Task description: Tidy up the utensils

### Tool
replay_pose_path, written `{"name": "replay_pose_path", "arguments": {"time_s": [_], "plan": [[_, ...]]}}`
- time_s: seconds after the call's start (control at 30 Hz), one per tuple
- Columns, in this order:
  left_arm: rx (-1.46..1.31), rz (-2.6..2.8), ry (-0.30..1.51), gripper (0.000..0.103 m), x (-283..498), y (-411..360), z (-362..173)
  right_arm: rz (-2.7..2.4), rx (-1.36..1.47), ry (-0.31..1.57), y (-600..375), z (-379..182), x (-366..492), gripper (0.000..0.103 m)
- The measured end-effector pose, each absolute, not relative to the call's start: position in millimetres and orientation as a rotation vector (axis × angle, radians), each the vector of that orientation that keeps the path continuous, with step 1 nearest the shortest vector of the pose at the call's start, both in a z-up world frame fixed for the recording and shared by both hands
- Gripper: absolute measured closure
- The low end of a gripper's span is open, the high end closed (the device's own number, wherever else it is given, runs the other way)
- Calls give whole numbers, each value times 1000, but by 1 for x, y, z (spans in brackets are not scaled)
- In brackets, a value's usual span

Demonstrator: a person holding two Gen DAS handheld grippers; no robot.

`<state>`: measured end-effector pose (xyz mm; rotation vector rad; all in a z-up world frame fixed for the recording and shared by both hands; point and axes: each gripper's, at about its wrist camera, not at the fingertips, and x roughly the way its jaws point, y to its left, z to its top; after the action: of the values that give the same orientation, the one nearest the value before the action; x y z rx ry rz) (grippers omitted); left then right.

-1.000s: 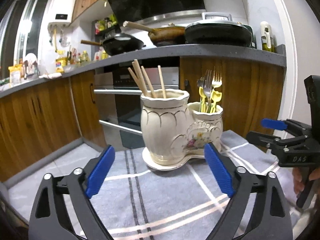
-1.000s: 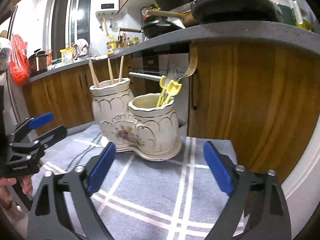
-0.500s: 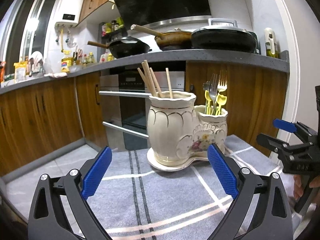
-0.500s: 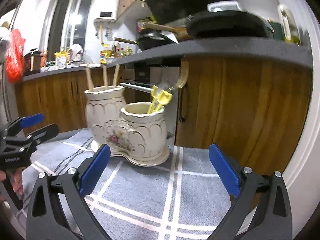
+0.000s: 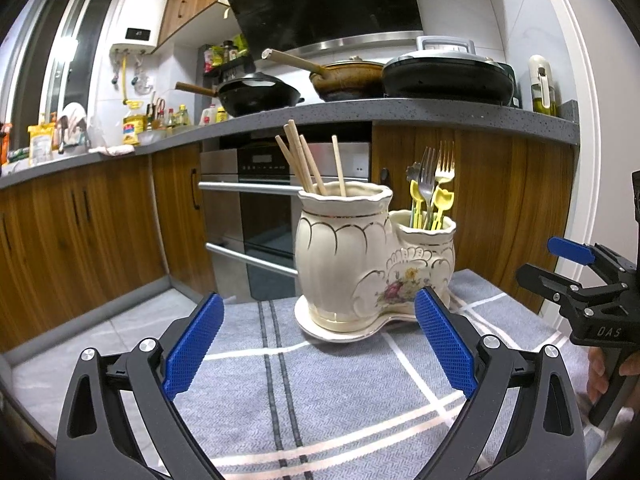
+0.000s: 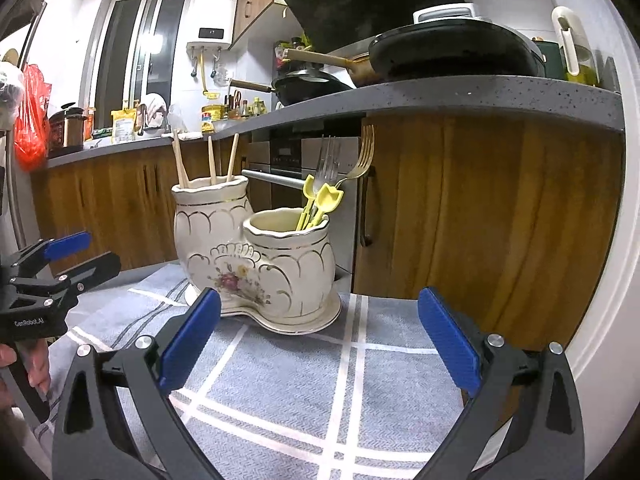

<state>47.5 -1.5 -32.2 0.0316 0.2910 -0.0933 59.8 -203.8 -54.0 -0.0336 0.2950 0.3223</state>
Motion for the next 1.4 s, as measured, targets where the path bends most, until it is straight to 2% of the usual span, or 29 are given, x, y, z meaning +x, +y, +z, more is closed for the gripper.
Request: {"name": "replay_pose_path", "arguments": {"time_s": [1.4], "plan": [[28,-74,294,8,48,3,-33,244,-26,300,-206,-54,60,6]]}}
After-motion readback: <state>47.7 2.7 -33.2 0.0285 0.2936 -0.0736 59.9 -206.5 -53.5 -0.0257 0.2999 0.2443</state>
